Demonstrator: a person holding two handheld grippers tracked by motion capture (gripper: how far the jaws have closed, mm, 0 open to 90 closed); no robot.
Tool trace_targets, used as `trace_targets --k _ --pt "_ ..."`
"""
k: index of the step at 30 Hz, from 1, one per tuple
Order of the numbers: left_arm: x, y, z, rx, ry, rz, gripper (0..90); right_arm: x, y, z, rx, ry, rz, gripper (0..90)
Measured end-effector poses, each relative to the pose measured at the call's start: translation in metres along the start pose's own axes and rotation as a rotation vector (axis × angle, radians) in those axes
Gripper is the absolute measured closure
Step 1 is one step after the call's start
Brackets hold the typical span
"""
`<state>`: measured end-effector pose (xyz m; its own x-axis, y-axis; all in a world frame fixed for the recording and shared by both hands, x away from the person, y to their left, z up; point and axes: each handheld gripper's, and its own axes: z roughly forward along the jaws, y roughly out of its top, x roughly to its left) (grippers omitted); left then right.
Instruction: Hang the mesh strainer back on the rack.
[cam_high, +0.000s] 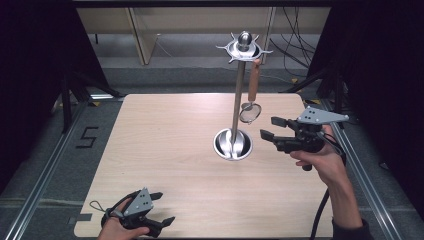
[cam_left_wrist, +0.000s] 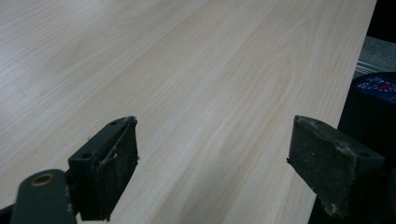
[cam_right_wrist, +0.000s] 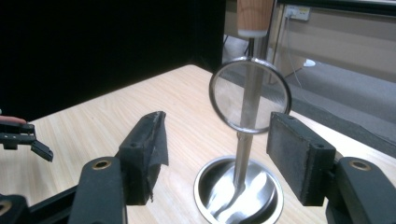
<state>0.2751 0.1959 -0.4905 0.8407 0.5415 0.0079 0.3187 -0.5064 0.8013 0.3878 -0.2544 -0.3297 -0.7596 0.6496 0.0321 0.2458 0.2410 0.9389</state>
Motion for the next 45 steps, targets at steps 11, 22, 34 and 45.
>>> trace_targets --k 11,22,34,45 --pt "-0.001 -0.001 -0.002 -0.003 0.004 -0.001 15.3 0.0 -0.015 0.0 0.054 -0.006 -0.005 37.9" --pt "-0.001 0.0 0.0 -0.017 0.0 -0.012 15.3 0.005 -0.03 0.008 0.098 -0.006 0.019 37.5" --pt "-0.001 0.0 -0.001 -0.003 -0.003 -0.008 15.2 0.014 -0.044 0.015 0.152 0.025 -0.014 36.7" --pt "-0.002 -0.001 -0.001 -0.013 0.008 -0.007 15.2 0.017 -0.063 0.019 0.189 0.024 -0.003 35.2"
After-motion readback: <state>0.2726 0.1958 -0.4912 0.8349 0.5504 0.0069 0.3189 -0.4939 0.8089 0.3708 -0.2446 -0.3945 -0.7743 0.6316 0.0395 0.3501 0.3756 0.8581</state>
